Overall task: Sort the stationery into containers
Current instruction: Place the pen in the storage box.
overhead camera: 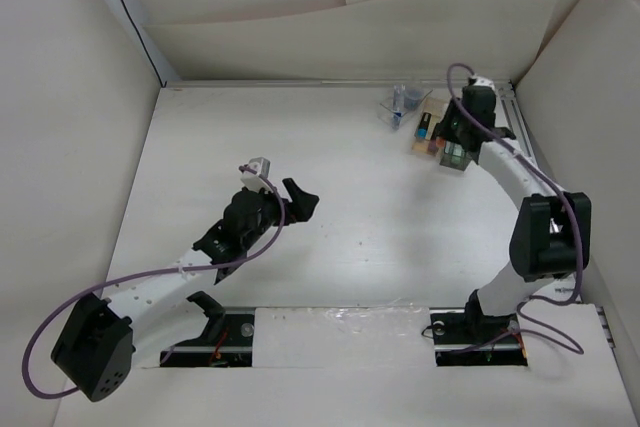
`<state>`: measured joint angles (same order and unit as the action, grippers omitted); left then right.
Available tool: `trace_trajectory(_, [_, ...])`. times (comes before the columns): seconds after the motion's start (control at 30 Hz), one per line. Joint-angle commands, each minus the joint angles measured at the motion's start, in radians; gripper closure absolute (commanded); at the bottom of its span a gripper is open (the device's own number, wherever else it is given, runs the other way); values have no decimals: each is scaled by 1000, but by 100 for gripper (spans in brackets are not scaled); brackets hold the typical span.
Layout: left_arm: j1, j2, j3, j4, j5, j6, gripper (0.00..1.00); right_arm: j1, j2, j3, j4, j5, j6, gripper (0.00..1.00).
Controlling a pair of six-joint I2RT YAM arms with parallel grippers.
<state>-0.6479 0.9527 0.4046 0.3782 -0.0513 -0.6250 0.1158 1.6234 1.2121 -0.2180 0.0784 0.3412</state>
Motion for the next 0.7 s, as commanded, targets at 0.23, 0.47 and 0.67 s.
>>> trace_trajectory(0.23, [-2, -55, -9, 63, 25, 25, 0, -188, 131, 179, 14, -26, 48, 100])
trace_trajectory(0.47, [-2, -55, -18, 109, 71, 25, 0, -208, 182, 188, 5, -6, 48, 79])
trace_trajectory(0.67, [-2, -65, -18, 134, 131, 54, 0, -217, 191, 198, 5, -5, 59, 50])
